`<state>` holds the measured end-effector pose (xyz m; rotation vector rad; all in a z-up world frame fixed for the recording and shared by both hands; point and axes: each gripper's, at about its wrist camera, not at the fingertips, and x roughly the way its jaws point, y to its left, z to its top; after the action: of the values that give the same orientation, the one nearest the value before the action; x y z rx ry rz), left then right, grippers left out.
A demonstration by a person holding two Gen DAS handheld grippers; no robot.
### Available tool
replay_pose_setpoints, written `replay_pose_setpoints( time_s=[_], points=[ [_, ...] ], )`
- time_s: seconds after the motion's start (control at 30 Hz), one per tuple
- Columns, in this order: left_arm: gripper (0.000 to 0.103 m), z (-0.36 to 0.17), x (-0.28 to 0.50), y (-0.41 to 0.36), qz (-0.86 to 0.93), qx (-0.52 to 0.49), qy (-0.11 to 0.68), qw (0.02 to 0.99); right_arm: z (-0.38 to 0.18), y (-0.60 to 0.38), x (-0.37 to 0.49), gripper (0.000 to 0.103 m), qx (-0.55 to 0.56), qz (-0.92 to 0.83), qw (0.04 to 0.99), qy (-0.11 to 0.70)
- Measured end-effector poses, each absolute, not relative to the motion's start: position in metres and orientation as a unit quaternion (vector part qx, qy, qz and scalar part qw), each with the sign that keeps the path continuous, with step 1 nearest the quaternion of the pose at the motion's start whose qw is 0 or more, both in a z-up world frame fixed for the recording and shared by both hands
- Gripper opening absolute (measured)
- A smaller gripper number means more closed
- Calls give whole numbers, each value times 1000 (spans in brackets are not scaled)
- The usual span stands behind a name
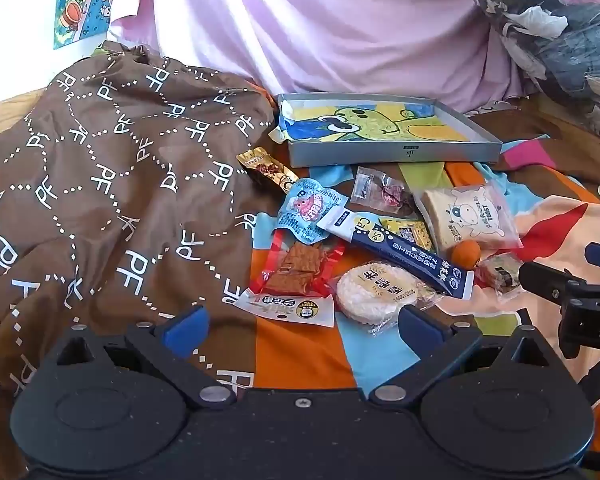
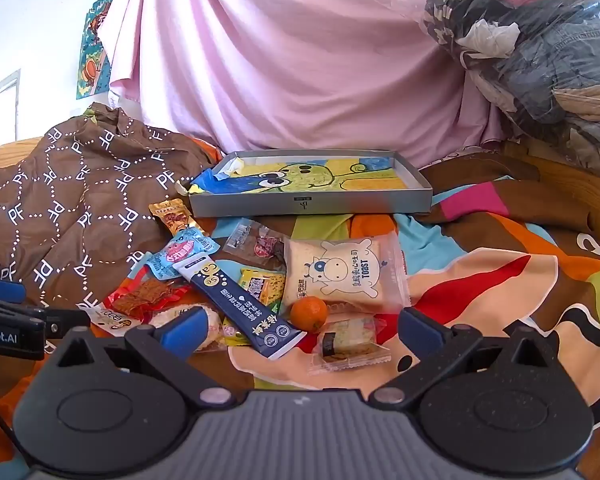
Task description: Organize snacks
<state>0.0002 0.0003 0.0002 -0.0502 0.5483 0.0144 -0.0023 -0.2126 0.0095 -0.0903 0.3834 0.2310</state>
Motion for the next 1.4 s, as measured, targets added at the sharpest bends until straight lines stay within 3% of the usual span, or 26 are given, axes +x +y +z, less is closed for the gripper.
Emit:
replay_pose_setpoints(
  time_s=[1.4],
  points=[
    [101, -12, 4, 3, 23, -29, 310, 950, 6, -209, -3, 103, -53, 116, 972, 199]
  ],
)
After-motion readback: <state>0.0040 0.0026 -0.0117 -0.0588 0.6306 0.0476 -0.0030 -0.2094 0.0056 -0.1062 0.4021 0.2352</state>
